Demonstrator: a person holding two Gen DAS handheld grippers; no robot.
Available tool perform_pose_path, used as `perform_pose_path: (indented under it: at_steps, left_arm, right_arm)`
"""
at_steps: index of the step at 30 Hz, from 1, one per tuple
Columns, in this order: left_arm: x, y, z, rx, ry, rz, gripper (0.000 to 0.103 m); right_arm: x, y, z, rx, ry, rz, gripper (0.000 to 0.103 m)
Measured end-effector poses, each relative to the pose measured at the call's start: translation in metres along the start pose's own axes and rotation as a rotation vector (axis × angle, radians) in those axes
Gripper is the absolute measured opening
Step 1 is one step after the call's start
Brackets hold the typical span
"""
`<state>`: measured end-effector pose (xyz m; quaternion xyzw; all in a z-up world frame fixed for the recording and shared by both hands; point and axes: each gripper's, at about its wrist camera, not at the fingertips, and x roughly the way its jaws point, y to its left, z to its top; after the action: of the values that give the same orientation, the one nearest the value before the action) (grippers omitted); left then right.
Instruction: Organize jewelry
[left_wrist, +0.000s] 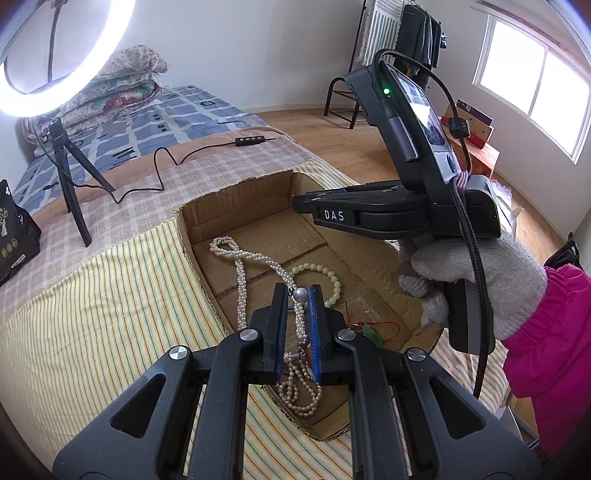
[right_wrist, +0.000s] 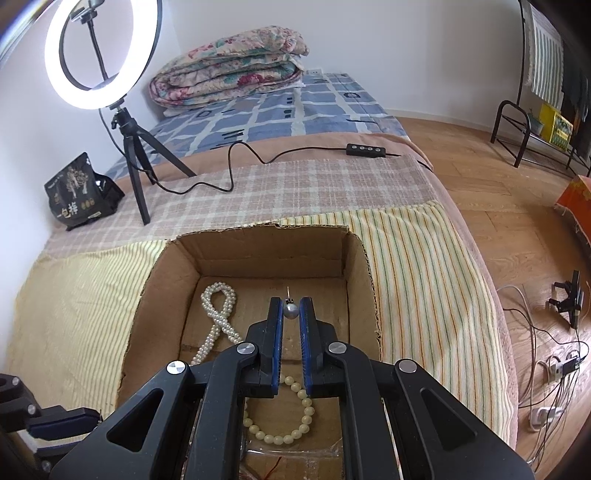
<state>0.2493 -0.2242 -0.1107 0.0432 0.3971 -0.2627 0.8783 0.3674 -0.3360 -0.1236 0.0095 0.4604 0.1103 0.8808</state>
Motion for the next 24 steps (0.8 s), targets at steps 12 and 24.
perform_pose_path:
  at_steps: [12, 24]
  left_arm:
    - [-0.007, -0.003, -0.002, 0.015, -0.020, 0.021, 0.057]
    - [-0.022, -0.001, -0.005, 0.026, -0.032, 0.037, 0.062]
  right_arm:
    - [-0.008, 0.002, -0.001, -0.001, -0.023, -0.045, 0.064]
    - [-0.027, 0.011, 0.001, -0.007, -0.055, -0.084, 0.072]
